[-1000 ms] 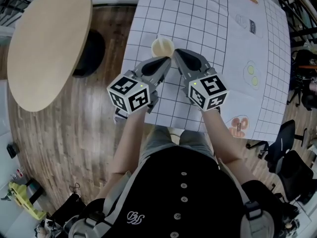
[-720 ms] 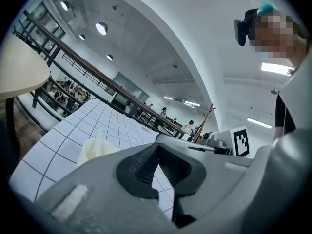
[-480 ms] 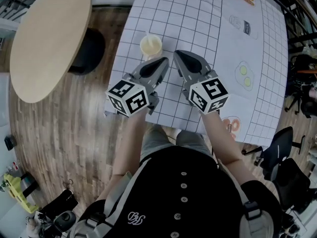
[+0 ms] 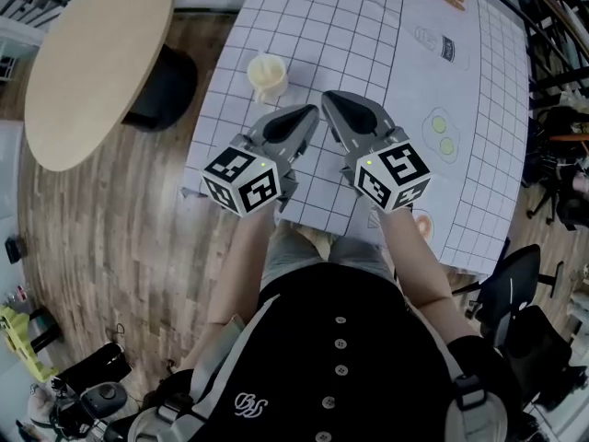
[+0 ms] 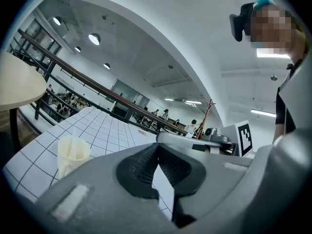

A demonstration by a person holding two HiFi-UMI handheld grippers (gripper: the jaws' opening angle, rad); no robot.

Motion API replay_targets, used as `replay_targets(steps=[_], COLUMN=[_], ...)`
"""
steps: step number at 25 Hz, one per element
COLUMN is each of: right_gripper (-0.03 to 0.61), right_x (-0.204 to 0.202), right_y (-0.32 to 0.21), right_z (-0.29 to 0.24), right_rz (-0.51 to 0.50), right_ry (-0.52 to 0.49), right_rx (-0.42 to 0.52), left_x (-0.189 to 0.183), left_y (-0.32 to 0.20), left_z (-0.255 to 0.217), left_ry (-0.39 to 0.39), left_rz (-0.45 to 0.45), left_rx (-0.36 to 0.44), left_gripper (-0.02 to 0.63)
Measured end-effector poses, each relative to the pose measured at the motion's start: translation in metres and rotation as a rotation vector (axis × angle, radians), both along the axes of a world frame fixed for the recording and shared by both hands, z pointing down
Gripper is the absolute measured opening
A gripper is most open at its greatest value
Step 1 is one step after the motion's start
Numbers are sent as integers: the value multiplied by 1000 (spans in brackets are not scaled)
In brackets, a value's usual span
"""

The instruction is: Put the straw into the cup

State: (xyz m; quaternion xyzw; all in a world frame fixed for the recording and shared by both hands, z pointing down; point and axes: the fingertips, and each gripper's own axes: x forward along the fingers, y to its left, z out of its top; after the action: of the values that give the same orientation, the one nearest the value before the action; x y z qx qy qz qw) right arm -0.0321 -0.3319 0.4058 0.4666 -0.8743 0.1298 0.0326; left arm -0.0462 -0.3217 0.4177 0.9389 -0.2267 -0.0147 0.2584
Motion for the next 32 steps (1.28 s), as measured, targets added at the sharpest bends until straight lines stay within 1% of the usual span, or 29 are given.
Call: replay_targets(steps=[3,10,17,24,27,32], right_gripper=[0,0,0,0,0,0], right_x=[0,10,12,10,8,10], right_y=[12,39,64,85,91,96], right_z=[-4,-16,-11,-19,-21,-19], right_rz=[-38,-80,-135,-167,-188,-182], right_ry=[-13,-21,-15,-24,-36,-53], right_rx=[17,50,32,57,55,30], left_x=[3,1,-3,0,-2,-5], left_y=[13,37,62,86,90,93], left_z=[-7,-7,-9,-7,-10,-17], left_ry=[20,4,-15,-10,-18,-44], left_rz=[-5,-53,-96,-124,-138,-159], left_rx=[-5,3,21,17,30,54], left_gripper=[-5,-3,-4,-5,-3,-3])
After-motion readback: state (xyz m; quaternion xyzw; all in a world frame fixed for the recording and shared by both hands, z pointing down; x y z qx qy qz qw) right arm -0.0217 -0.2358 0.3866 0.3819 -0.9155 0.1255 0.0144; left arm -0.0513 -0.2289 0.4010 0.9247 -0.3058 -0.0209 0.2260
